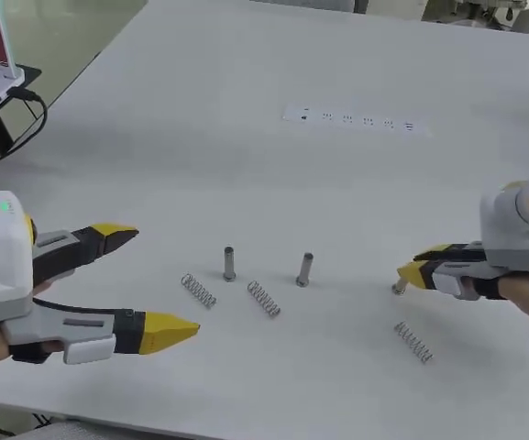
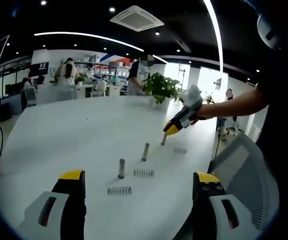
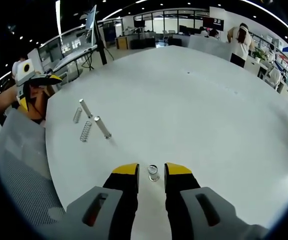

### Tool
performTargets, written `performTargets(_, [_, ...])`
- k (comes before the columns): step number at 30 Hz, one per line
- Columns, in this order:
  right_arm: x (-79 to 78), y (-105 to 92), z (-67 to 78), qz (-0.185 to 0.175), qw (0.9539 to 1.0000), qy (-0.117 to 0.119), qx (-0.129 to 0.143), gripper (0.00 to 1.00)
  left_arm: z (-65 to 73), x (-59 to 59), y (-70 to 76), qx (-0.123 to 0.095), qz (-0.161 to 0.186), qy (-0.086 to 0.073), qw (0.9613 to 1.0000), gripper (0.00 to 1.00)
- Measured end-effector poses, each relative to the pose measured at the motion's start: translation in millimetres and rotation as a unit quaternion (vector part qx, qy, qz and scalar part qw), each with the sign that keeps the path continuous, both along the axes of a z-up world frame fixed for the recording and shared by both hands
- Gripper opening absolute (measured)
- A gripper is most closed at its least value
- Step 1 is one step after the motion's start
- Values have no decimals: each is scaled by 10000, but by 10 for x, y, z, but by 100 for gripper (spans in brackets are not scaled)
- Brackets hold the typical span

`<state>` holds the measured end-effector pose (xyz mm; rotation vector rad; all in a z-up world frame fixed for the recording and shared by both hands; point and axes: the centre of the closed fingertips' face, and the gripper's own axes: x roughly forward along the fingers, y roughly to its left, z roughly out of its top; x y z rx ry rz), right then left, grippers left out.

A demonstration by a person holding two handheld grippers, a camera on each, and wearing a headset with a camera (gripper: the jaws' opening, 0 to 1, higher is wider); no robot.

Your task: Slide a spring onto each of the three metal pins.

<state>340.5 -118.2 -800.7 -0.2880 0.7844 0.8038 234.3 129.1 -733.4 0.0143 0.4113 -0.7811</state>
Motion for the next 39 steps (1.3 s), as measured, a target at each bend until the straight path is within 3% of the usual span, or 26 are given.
performTargets(11, [-65, -38, 24, -43, 10000, -31, 53, 22, -22, -11, -2, 3, -25, 40, 10000, 85])
performTargets(30, [-227, -95, 169, -176, 9993, -100, 301, 35, -46, -7, 37, 42, 53, 3, 10000, 95])
performTargets(39, [-344, -127, 137, -181, 9993, 23, 339, 35, -45, 20, 34, 125, 46, -60, 9999, 98])
